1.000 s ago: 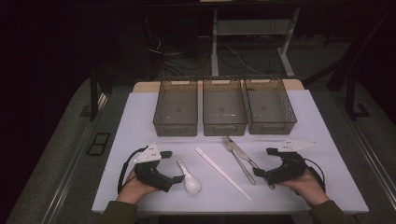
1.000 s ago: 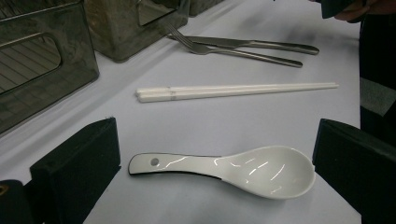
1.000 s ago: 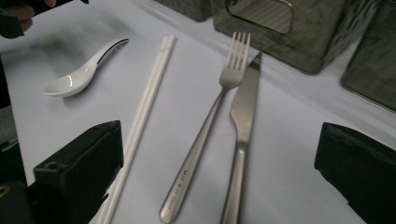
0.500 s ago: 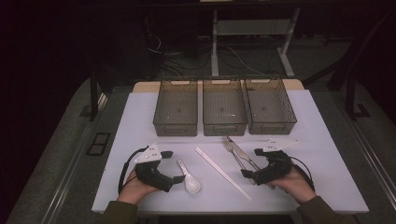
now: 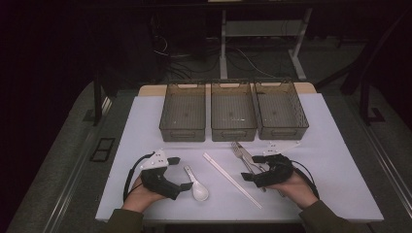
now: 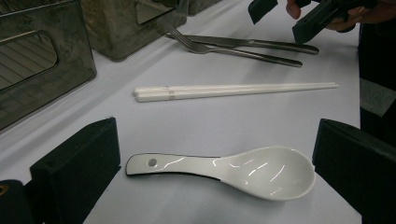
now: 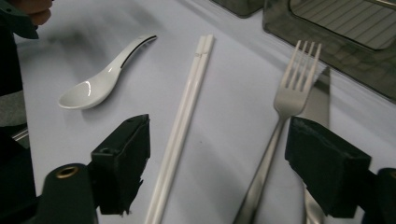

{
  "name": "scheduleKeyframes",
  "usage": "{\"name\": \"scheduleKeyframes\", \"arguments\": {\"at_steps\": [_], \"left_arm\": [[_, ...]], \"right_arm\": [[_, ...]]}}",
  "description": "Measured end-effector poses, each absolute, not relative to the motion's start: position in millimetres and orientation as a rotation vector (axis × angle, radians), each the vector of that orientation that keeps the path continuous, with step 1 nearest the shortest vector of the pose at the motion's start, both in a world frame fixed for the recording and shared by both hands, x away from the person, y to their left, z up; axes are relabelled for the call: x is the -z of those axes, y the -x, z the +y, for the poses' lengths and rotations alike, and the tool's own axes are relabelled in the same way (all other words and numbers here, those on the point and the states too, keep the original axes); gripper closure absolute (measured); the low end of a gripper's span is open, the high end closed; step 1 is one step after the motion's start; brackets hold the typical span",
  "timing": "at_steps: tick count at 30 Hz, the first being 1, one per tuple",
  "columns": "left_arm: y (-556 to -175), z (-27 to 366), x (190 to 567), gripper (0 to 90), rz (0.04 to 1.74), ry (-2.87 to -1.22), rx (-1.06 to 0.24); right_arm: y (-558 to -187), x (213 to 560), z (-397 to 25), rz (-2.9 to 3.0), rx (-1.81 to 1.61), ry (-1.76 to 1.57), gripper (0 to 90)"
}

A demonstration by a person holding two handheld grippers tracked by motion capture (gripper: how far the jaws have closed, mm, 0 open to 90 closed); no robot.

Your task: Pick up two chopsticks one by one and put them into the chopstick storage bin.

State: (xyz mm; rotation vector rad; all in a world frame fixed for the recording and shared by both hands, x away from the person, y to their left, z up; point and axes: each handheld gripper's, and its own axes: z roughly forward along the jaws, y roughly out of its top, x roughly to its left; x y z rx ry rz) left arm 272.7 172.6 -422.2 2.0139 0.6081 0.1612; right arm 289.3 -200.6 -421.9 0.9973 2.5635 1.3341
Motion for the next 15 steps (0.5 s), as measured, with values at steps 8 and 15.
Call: {"name": "scheduleKeyframes", "arguments": {"at_steps": [8,15], "left_arm": [[-273.0,173.1,422.2,0.0,0.609,-2.009,-0.16],[-272.7,173.4,421.7,0.0,0.606,-2.01,-0.159]], "right_arm": [[-292.5,423.5,-186.9,2.599,-1.33,-0.986,36.4],[-294.4,424.6,-171.4,2.627,-1.312,-0.953,46.2]]}}
